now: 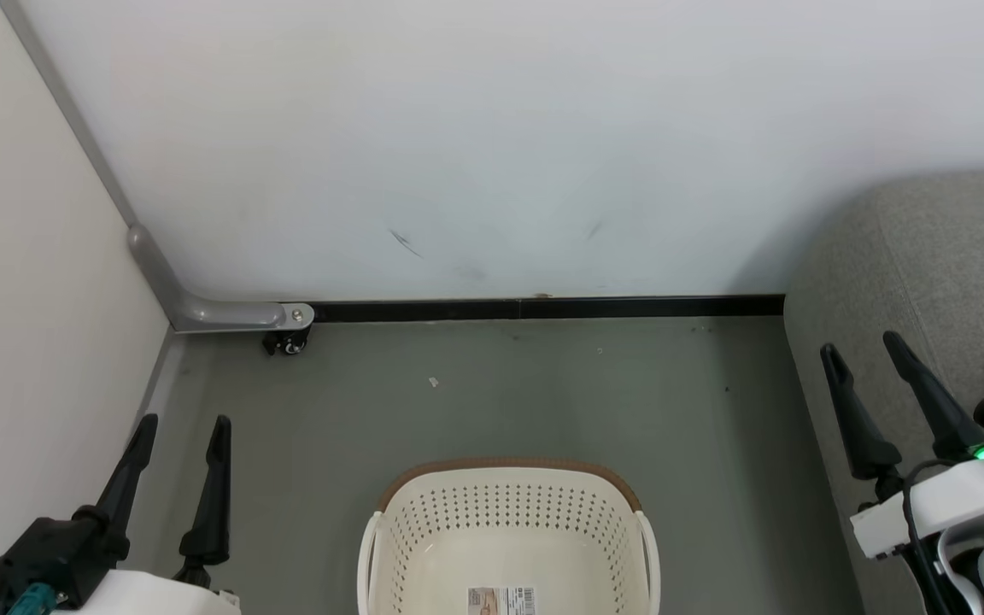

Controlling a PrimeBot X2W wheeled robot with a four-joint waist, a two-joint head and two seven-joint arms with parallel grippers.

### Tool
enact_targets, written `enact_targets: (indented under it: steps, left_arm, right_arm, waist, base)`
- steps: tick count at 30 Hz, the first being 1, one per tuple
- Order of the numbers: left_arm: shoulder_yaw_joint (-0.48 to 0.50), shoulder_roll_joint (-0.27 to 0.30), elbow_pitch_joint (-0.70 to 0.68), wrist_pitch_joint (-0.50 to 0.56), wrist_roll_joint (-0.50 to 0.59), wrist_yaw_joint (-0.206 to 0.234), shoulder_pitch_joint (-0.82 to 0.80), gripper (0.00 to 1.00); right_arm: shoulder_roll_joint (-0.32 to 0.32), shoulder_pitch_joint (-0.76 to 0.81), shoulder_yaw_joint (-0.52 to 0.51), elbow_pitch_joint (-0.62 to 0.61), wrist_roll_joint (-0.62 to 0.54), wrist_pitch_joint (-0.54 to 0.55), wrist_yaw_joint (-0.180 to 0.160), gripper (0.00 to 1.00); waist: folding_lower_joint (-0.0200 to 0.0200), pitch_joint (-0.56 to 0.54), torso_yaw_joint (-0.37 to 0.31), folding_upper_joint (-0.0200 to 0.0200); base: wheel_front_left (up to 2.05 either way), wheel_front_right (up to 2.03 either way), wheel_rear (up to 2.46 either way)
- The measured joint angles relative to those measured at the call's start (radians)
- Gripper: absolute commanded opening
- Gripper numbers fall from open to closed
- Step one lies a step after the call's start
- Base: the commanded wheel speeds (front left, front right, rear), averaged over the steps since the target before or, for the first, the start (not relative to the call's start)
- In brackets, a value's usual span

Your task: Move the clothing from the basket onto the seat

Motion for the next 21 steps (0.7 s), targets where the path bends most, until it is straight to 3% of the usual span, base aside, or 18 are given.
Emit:
enact_targets:
  steps: [21]
  left_arm:
    - [0.05,-0.039,0.033,0.0,0.052,-0.06,0.091,1.0]
  right_arm:
    - [0.027,0.111,-0.025,-0.056,-0.004,0.0,0.0,1.0]
  waist:
    - [0.0,-0.065,0.008,0.0]
  base:
    - [0.0,0.0,0.0]
